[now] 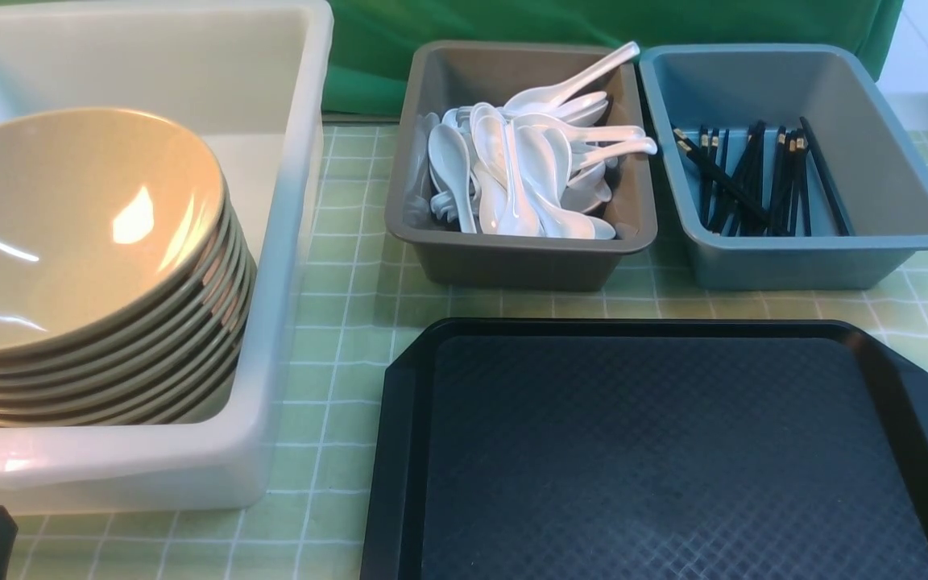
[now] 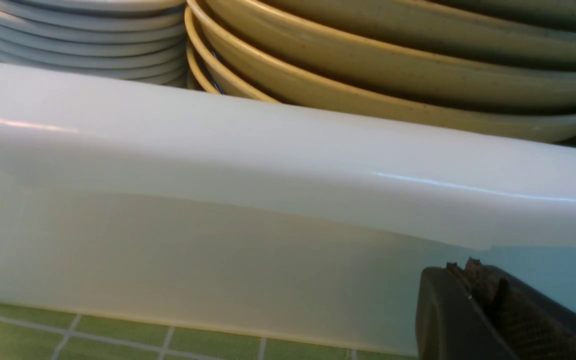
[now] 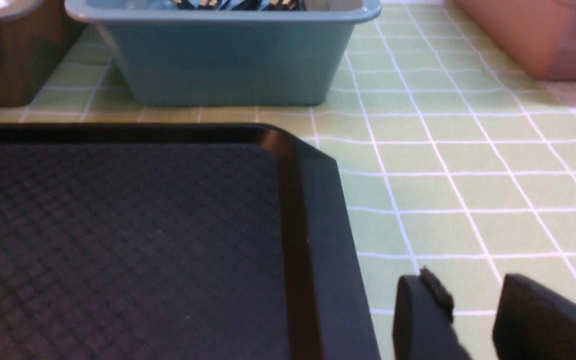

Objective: On green table put chopsticks spoon bowls plates into blue grey white boxes.

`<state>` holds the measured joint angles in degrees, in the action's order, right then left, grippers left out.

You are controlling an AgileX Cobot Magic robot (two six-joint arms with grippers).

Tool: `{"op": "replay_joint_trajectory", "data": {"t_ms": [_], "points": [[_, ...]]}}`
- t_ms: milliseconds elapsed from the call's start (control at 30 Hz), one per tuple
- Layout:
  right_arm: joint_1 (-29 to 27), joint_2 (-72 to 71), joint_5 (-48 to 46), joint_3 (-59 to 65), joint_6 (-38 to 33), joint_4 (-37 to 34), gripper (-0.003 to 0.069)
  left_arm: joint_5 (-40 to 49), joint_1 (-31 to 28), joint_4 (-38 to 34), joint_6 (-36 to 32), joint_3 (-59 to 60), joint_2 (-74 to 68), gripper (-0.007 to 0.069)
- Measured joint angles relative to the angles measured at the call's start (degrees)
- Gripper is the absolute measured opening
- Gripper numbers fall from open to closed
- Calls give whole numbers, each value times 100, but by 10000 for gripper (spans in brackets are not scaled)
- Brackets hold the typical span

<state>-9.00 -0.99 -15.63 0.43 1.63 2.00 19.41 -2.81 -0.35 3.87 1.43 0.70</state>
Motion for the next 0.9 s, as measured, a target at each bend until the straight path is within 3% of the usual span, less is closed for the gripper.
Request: {"op": "replay_joint_trajectory", "data": {"t_ms": [667,900], "points": [[0,0,31,7,0,0,236,-75,17,0,0,0,2,-1],[0,0,31,7,0,0,236,-92,414,0,0,5,2,-1]]}}
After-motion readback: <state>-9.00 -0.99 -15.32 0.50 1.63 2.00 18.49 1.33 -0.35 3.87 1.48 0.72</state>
